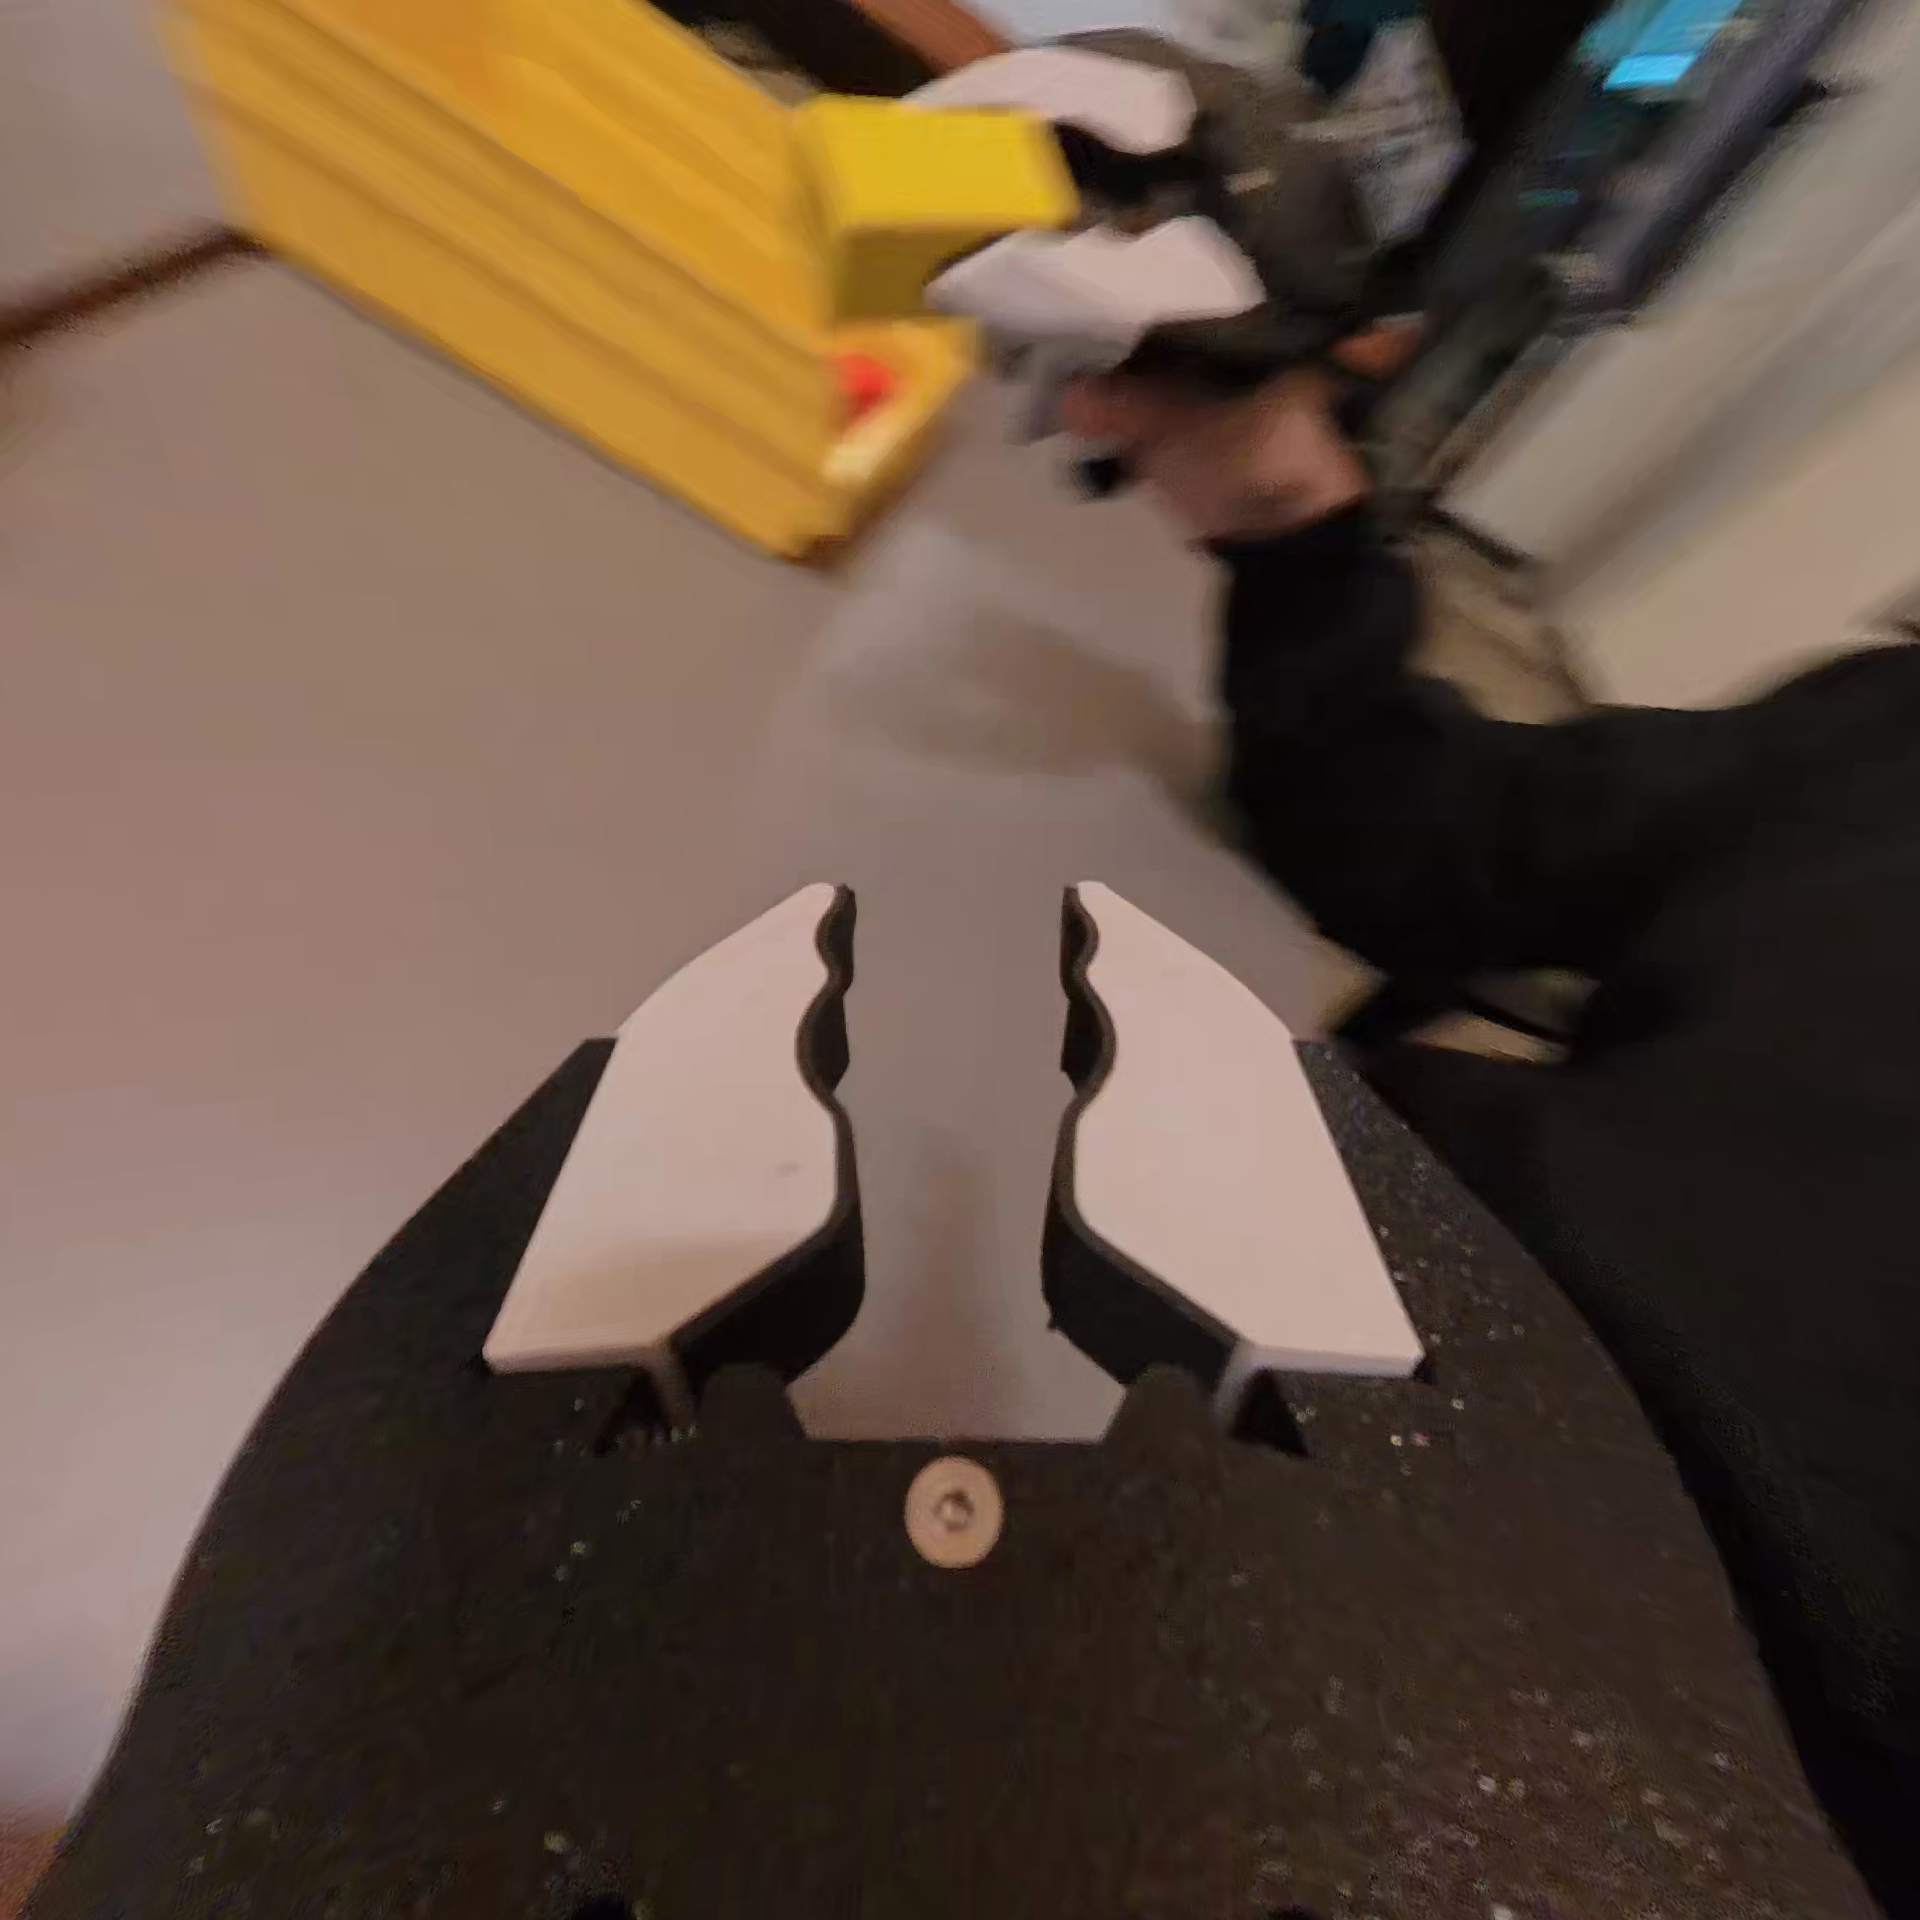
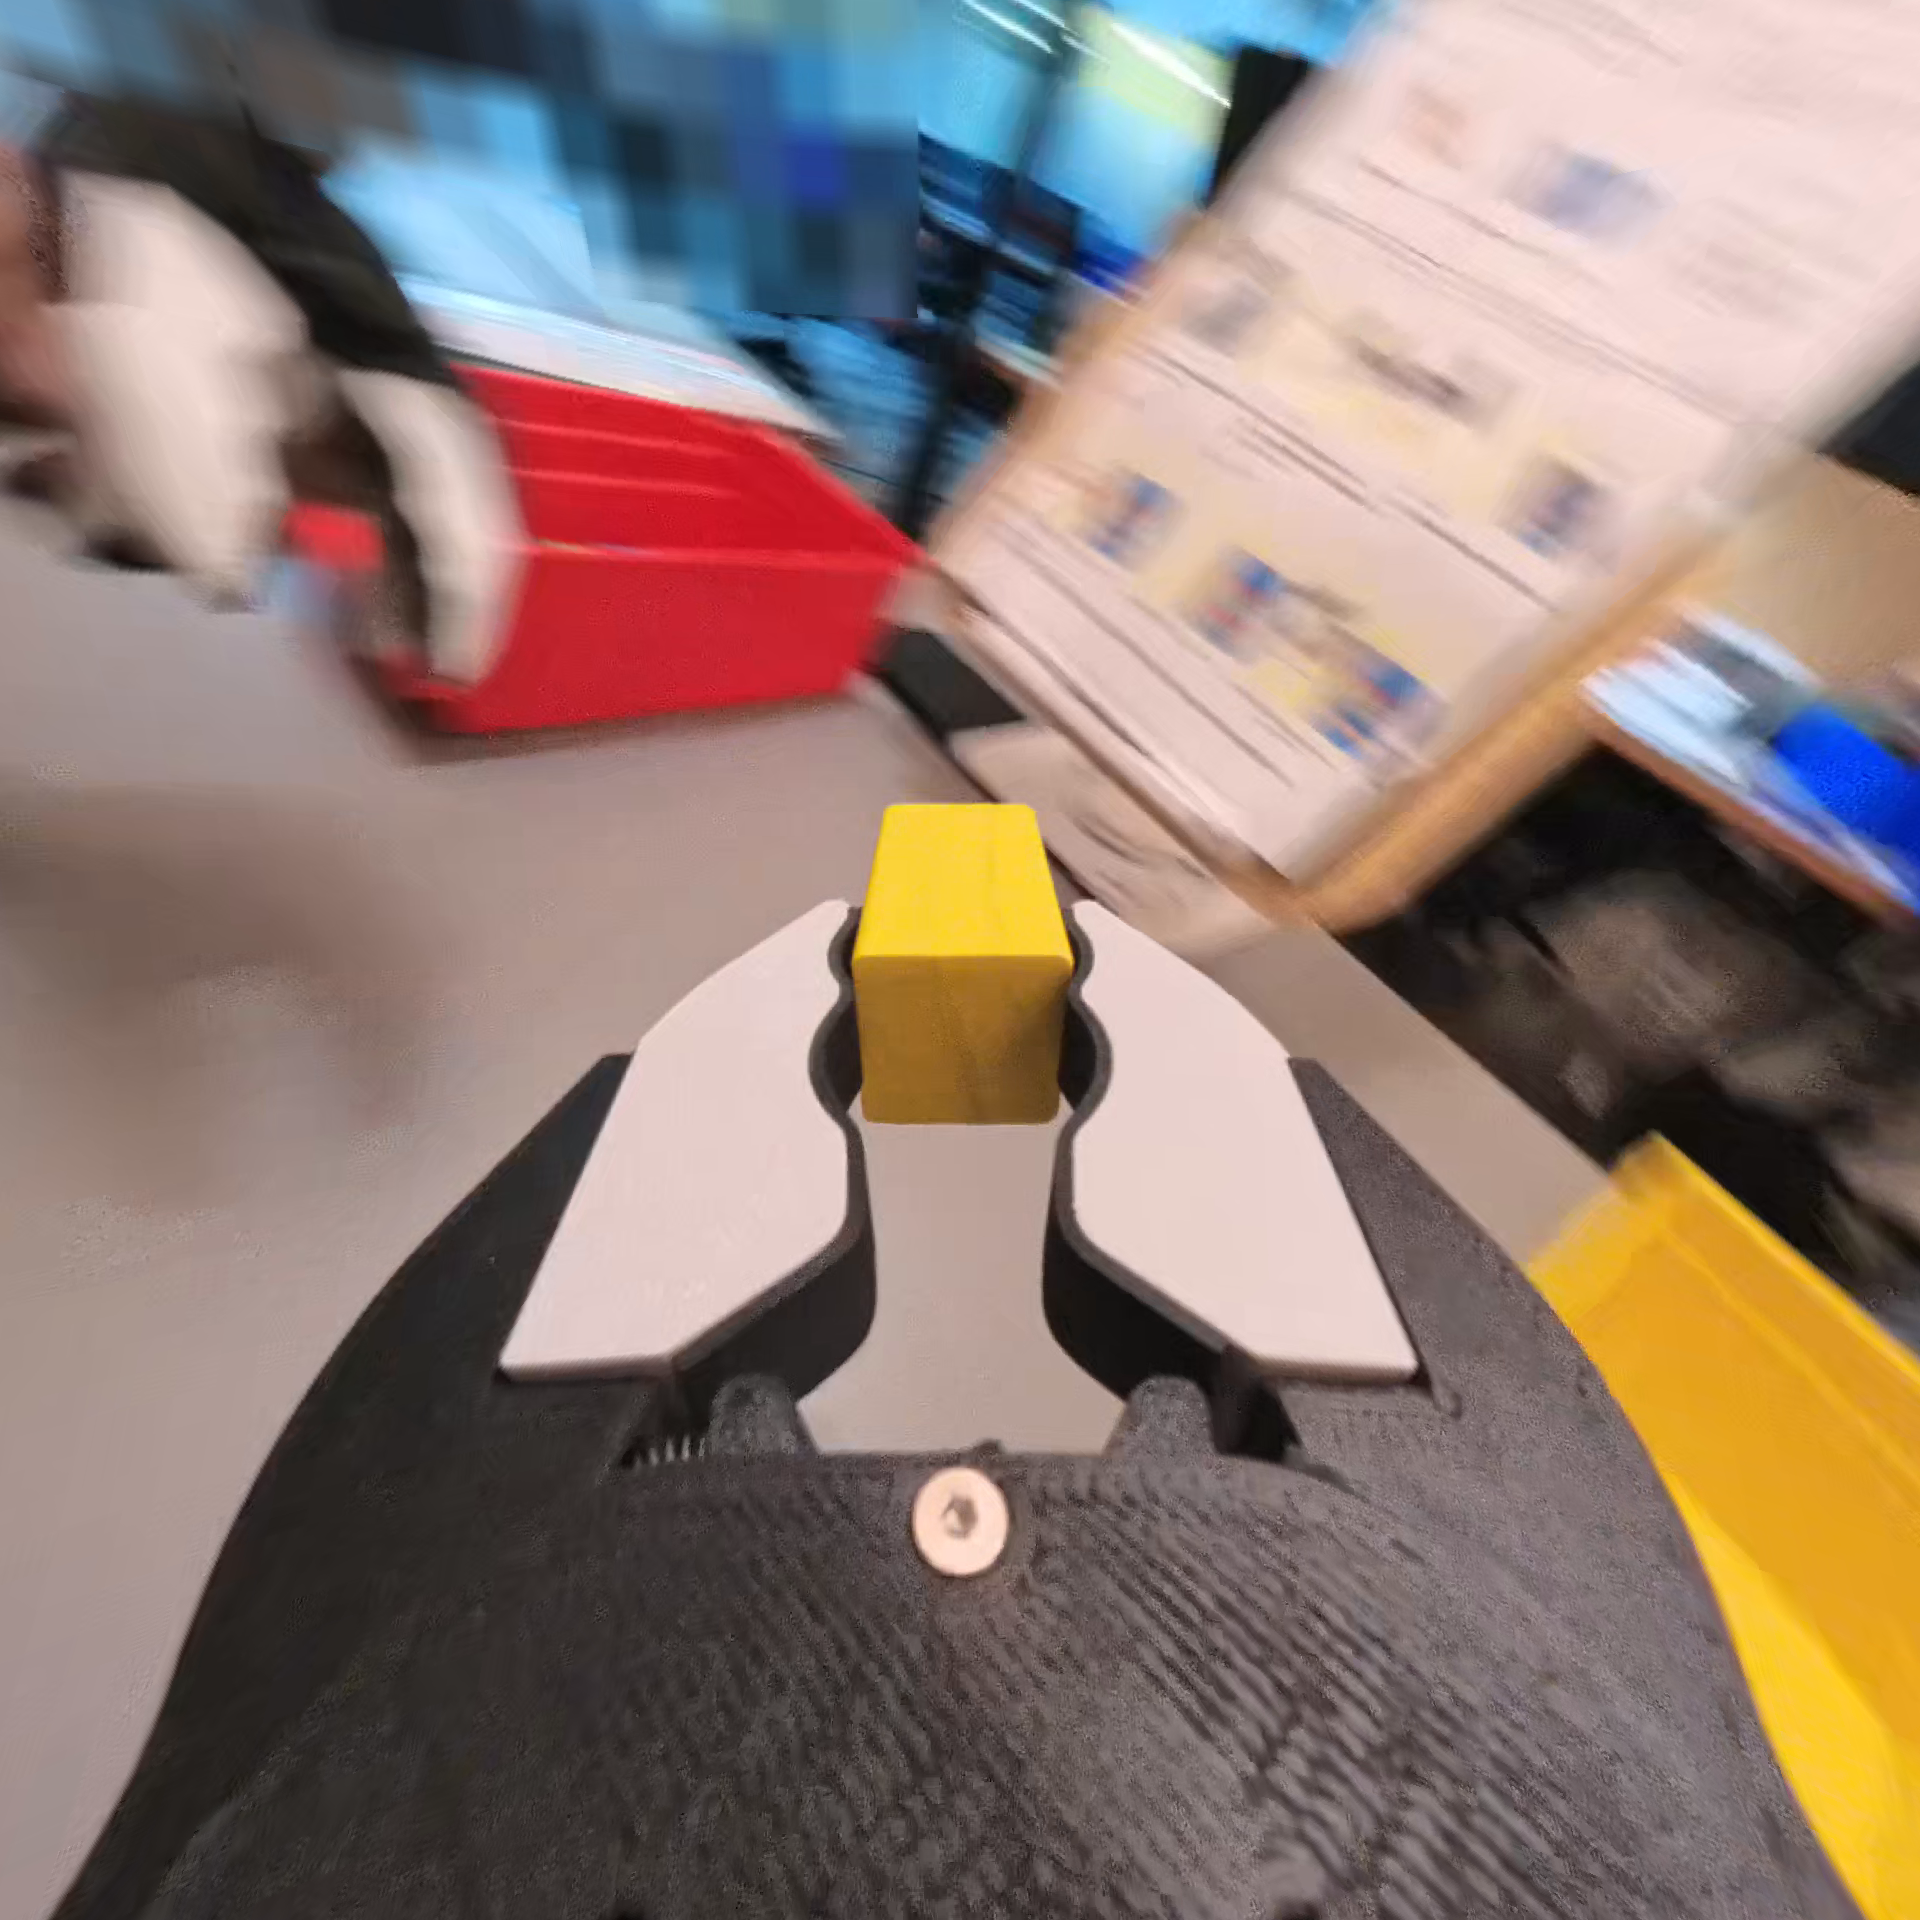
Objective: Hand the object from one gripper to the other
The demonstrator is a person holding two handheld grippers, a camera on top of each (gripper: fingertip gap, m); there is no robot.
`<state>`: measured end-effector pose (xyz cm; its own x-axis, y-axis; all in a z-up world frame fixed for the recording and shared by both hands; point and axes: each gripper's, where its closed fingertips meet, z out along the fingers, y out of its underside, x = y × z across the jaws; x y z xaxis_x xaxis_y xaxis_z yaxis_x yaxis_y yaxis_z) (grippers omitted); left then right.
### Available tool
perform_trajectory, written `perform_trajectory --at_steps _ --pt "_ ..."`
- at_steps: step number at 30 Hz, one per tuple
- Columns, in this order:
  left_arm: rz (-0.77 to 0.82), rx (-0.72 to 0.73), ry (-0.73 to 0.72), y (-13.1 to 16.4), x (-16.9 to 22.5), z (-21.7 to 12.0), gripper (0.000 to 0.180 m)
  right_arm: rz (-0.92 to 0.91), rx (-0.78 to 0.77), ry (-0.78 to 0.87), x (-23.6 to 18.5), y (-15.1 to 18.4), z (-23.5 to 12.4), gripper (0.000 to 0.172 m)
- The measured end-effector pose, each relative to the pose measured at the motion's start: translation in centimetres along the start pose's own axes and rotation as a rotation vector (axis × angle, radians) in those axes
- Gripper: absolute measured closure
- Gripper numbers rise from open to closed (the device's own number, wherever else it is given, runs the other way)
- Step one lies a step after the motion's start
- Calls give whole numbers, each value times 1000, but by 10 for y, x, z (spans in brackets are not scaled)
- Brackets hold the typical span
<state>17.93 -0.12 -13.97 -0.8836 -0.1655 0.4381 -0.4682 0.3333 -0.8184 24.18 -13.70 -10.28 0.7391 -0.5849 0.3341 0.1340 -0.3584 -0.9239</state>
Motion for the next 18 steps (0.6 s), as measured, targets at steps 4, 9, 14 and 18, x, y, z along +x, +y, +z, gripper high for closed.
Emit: perform_trajectory --at_steps 4,9,14,18 --pt "-13 84 -472 19 -62 -30 147 362 -230 509 116 93 -65 136" --pt "127 220 -766 32 -73 -65 154 571 -275 614 144 153 -94 137" --pt "148 245 -879 45 -70 -72 153 566 -322 528 129 167 -65 136" --pt "186 195 -963 43 -69 -81 149 512 -405 521 121 177 -52 136"
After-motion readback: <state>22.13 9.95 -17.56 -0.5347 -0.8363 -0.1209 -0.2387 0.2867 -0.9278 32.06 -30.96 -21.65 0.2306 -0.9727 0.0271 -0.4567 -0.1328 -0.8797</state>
